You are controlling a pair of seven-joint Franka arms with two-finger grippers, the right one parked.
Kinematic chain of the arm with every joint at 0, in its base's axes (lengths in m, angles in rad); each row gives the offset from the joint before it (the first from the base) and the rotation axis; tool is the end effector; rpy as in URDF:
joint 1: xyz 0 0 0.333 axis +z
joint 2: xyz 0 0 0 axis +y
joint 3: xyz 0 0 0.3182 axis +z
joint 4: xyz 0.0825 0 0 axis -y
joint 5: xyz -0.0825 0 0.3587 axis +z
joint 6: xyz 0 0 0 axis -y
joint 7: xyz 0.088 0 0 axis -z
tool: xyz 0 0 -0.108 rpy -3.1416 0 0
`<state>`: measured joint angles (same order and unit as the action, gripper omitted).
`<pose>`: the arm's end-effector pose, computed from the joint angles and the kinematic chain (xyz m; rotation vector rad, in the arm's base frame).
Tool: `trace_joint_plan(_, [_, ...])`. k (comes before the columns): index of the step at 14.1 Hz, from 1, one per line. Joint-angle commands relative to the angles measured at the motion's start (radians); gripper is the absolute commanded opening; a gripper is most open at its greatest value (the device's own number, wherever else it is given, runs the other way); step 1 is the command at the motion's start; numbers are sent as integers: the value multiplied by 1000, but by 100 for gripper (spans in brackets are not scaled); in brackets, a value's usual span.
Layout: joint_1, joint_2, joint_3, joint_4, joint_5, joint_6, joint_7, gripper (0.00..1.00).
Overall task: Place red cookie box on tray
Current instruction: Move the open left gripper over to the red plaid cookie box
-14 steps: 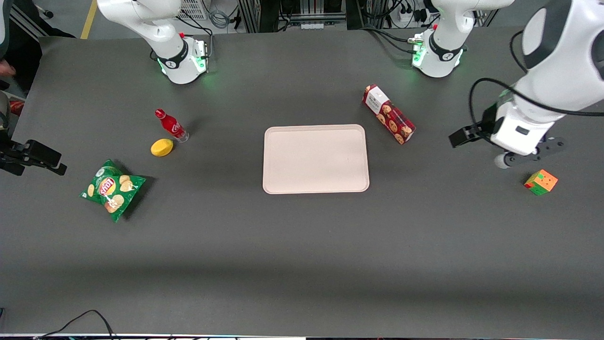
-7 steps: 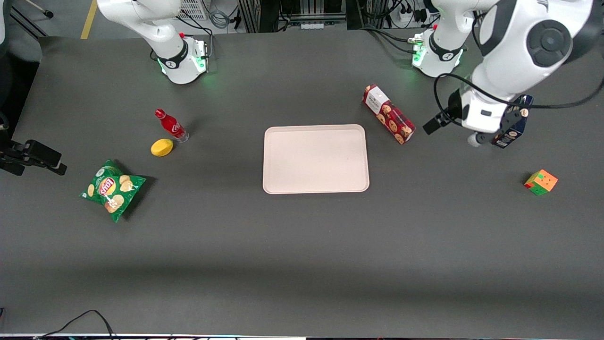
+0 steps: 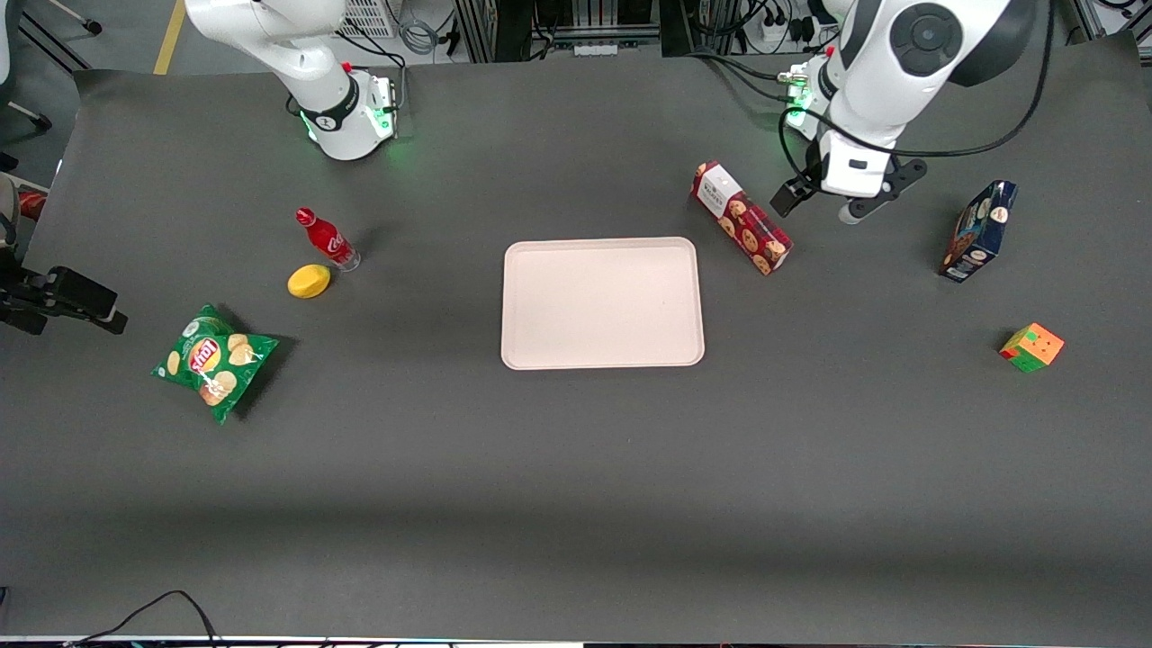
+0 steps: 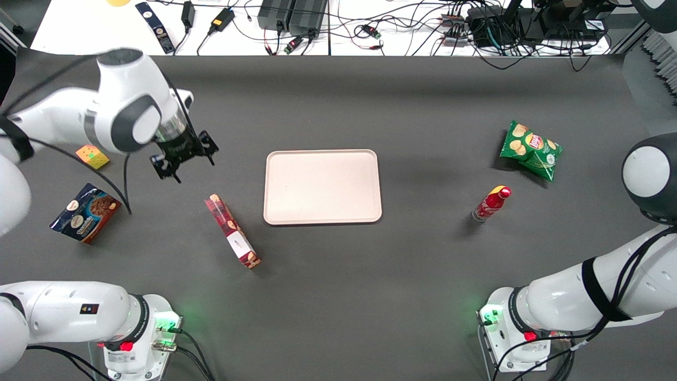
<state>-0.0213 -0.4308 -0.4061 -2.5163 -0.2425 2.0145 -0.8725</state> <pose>0.3386 -0.1729 0.4239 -2.9817 -0.9254 0.1599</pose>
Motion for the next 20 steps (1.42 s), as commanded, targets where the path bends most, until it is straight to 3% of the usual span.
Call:
trace_joint_plan(1, [-3, -40, -42, -153, -90, 142, -16, 100])
trace_joint_plan(7, [-3, 9, -267, -254, -158, 363, -120, 100])
trace_joint_plan(16, [1, 213, -278, -291, -158, 585, -105, 100])
trace_joint_plan(20, [4, 238, -278, -314, -158, 629, -83, 100])
